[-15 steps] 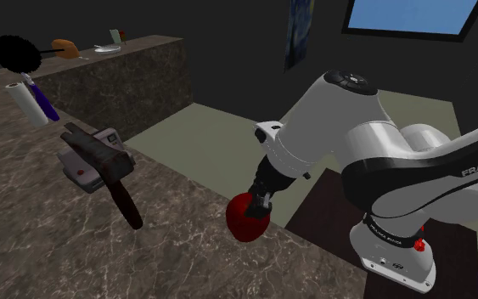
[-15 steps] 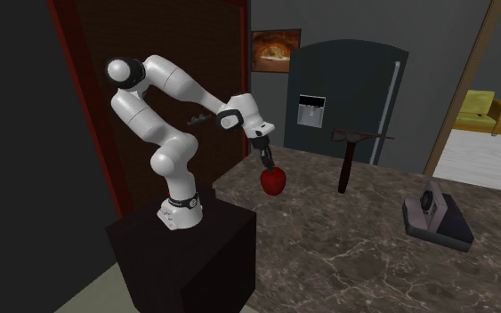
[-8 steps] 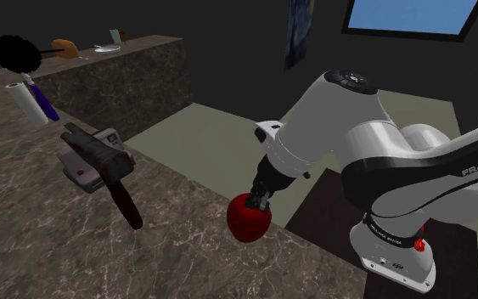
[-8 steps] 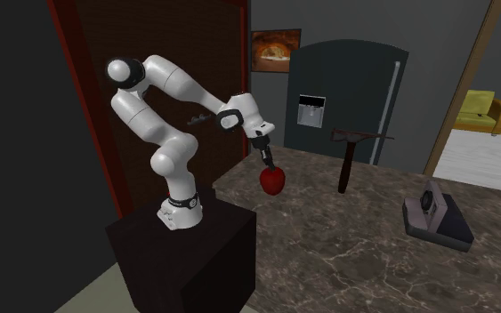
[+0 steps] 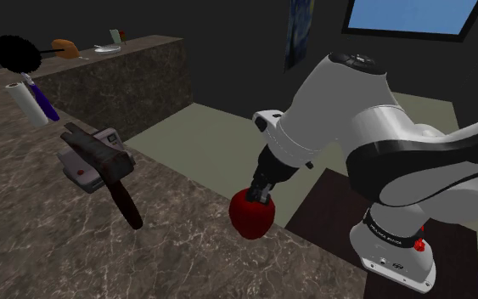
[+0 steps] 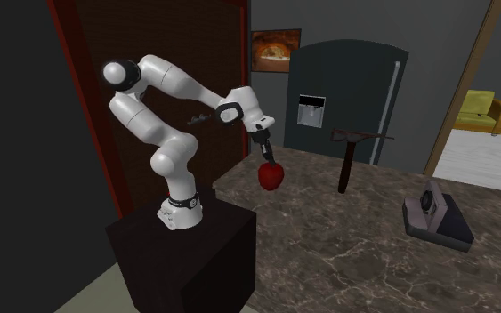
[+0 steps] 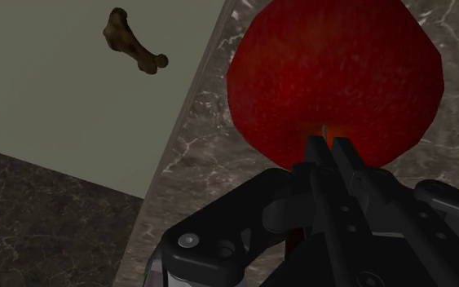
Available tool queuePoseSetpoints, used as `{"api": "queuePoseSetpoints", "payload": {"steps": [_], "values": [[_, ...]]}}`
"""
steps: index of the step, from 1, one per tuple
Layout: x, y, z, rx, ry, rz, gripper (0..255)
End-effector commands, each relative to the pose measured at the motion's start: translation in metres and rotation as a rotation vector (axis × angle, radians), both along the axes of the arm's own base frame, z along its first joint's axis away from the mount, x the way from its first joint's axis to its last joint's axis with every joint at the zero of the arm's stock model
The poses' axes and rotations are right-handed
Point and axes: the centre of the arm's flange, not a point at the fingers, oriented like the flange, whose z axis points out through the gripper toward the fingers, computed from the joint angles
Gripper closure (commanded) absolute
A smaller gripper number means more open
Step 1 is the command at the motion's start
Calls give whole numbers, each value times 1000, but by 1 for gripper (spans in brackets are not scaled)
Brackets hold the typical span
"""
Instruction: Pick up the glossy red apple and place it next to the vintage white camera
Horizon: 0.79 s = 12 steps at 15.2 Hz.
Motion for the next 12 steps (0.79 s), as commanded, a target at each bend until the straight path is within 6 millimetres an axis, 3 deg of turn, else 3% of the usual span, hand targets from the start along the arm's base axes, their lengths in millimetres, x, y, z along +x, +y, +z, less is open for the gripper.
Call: {"api": "queuePoseSetpoints", "payload": {"steps": [1,12], "values": [[0,-1,11,0,0,0,255],[0,-1,69,0,0,0,255]]}}
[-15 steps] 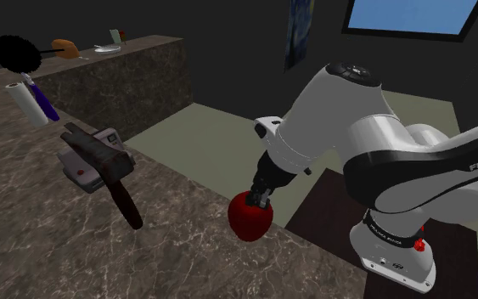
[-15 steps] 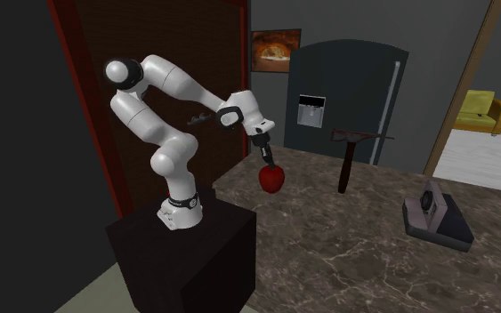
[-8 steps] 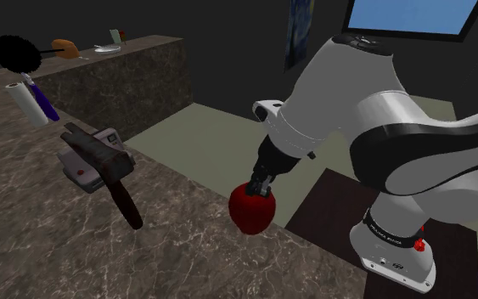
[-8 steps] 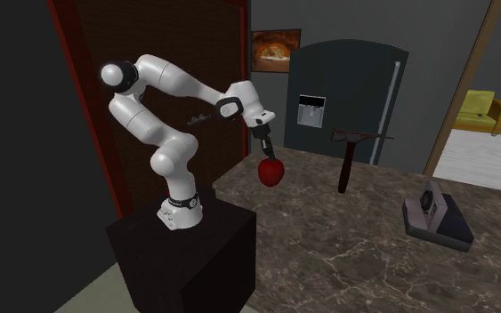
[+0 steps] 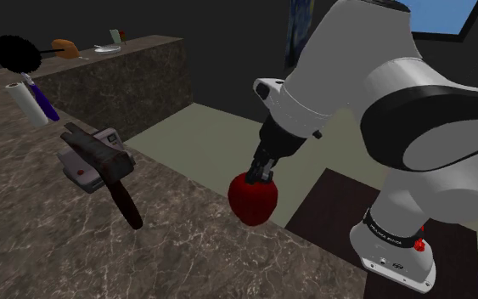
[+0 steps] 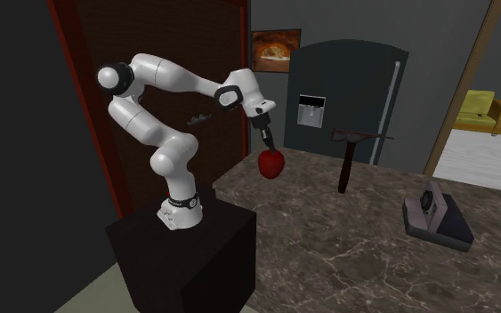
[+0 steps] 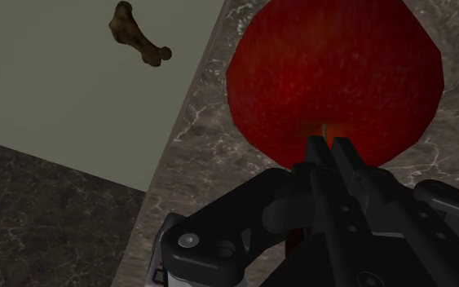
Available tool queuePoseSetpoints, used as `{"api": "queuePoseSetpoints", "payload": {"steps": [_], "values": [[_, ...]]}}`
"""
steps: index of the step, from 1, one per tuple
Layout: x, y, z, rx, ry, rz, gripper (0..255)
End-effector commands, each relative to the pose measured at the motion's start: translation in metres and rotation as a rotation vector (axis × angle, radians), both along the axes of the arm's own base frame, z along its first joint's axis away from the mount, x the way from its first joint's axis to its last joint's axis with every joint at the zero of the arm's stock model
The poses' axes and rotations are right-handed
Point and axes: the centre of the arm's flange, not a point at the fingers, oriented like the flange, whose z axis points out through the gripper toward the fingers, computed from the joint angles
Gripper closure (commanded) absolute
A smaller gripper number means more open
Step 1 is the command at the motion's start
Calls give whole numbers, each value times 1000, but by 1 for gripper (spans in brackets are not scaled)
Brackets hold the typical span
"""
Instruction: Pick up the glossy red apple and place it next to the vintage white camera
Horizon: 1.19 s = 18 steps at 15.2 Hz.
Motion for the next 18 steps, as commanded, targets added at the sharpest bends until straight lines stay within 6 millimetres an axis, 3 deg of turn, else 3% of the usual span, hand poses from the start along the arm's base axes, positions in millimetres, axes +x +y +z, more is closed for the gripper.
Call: {"api": "queuePoseSetpoints", "payload": {"steps": [1,18], "values": [[1,0,12,0,0,0,255],[1,0,102,0,0,0,255]]}}
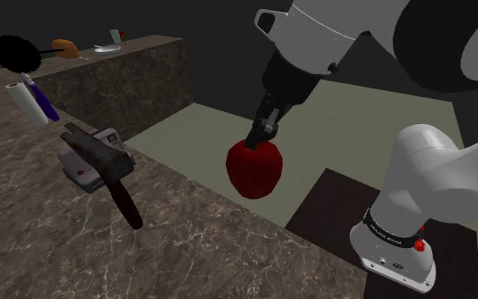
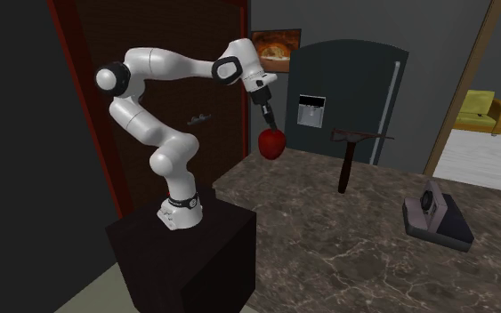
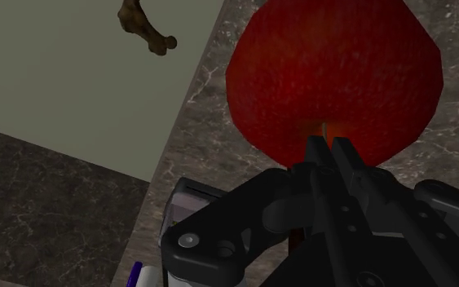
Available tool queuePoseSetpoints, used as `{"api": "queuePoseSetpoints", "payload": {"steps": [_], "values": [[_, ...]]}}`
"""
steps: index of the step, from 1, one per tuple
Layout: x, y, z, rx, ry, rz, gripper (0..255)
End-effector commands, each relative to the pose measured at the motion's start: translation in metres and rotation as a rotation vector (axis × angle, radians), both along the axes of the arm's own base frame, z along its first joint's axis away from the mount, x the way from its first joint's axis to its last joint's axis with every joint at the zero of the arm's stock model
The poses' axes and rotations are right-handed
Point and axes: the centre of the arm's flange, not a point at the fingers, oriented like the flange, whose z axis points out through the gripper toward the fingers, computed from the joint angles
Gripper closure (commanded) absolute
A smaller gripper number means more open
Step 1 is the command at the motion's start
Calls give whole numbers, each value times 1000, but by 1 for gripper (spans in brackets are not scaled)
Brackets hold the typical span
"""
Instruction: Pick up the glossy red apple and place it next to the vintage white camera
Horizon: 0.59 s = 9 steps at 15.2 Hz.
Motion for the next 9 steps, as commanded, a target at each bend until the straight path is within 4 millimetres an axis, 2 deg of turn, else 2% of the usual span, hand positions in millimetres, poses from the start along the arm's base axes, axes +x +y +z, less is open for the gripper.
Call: {"api": "queuePoseSetpoints", "payload": {"steps": [1,6,9], "values": [[0,1,10,0,0,0,255],[0,1,34,0,0,0,255],[39,8,34,0,0,0,255]]}}
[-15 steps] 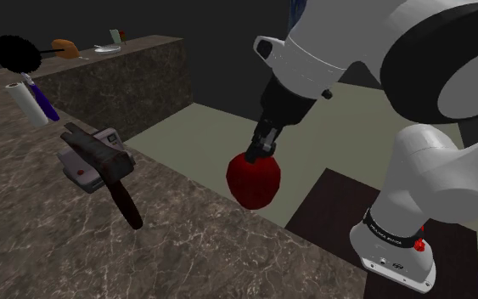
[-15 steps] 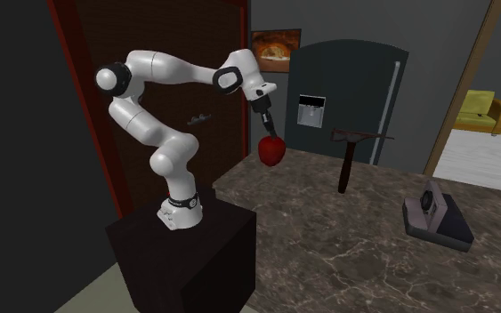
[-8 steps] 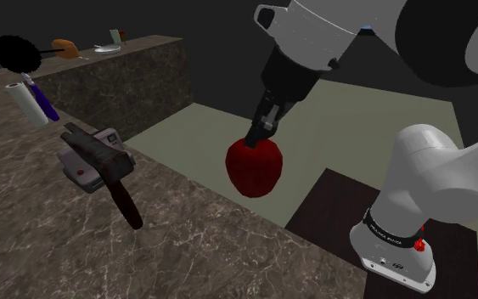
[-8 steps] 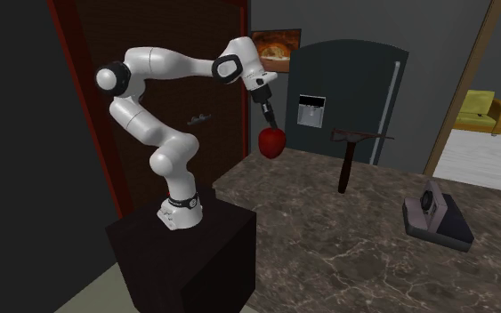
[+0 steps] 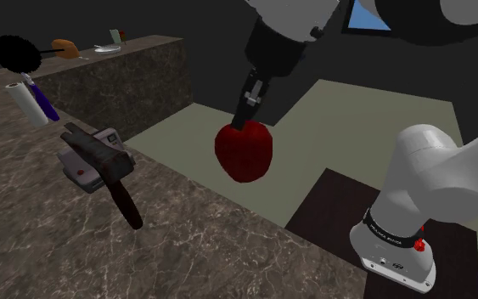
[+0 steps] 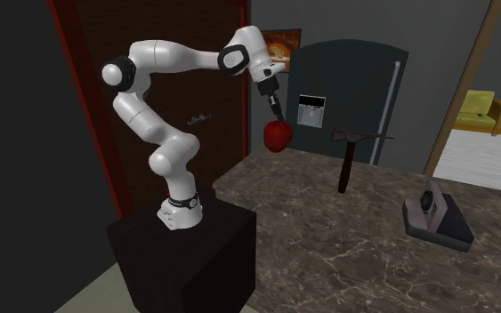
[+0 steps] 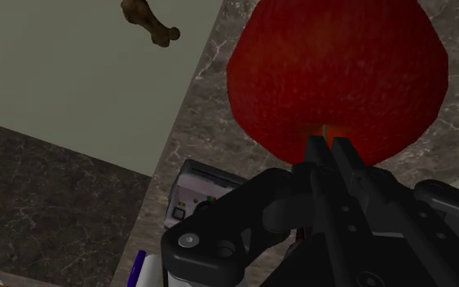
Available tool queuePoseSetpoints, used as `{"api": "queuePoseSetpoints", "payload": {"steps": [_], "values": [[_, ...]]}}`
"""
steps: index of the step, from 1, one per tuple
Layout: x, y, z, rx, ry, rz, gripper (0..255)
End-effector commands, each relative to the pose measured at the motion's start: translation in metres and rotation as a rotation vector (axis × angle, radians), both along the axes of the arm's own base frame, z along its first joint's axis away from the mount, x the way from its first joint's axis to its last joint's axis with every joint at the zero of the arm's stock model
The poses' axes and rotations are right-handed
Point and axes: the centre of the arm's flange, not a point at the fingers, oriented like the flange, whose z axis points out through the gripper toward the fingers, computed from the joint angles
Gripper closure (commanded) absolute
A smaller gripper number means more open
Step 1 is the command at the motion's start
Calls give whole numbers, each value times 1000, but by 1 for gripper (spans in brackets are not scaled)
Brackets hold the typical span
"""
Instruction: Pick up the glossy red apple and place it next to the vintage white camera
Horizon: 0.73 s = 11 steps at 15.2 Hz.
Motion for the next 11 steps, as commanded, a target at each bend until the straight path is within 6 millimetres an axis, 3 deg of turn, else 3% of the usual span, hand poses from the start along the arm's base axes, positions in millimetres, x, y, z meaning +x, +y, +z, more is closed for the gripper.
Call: {"api": "queuePoseSetpoints", "payload": {"steps": [1,11], "values": [[24,6,-2,0,0,0,255],[154,30,-2,0,0,0,255]]}}
